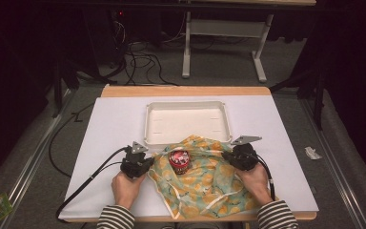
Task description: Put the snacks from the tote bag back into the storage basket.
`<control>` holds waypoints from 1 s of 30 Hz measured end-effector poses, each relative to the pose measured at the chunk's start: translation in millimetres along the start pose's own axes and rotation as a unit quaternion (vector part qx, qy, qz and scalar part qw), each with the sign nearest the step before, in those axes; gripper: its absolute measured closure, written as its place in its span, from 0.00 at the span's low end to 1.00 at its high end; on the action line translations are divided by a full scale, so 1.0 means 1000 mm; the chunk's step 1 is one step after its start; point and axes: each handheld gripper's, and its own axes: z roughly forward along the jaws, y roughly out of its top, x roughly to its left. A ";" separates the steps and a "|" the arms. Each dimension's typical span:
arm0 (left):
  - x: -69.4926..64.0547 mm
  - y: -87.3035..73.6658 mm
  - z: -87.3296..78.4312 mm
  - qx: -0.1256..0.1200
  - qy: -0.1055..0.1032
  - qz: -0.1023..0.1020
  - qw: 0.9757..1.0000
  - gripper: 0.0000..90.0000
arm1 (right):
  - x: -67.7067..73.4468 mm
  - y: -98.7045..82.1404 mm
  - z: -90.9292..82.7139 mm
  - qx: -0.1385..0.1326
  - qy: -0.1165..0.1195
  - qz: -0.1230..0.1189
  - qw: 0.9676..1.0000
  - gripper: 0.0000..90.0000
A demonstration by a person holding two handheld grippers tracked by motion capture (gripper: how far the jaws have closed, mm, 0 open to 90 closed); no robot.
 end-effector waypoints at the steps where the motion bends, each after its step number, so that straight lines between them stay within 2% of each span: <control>1: -0.001 -0.001 0.001 0.001 0.001 0.001 1.000 1.00 | 0.000 0.000 0.002 0.002 -0.002 0.000 1.000 1.00; 7: -0.001 -0.003 0.005 0.008 0.012 0.007 1.000 1.00 | 0.000 0.000 0.005 0.012 -0.009 0.003 1.000 1.00; 10: 0.000 -0.004 0.004 0.006 0.011 0.007 1.000 1.00 | -0.003 -0.002 0.005 0.012 -0.007 0.011 1.000 1.00; 13: 0.000 -0.006 0.002 0.004 0.010 0.011 1.000 0.99 | -0.002 -0.005 0.002 0.012 -0.006 0.008 1.000 1.00; 15: 0.000 -0.007 0.001 0.000 0.009 0.006 1.000 0.97 | -0.001 -0.008 0.001 0.012 -0.003 0.005 1.000 1.00; 19: -0.004 -0.008 -0.005 -0.013 0.003 0.013 1.000 0.84 | 0.003 -0.015 0.000 0.014 0.001 0.006 1.000 1.00; 23: -0.009 -0.008 -0.019 -0.040 0.009 0.012 0.999 0.68 | 0.010 -0.018 0.000 0.013 -0.008 -0.016 1.000 1.00; 27: -0.014 -0.007 -0.035 -0.066 0.003 0.003 0.998 0.57 | 0.017 -0.019 0.001 0.012 -0.010 -0.027 1.000 1.00; 30: -0.018 -0.007 -0.042 -0.074 -0.012 -0.010 0.997 0.53 | 0.019 -0.019 0.003 0.010 -0.008 -0.027 1.000 1.00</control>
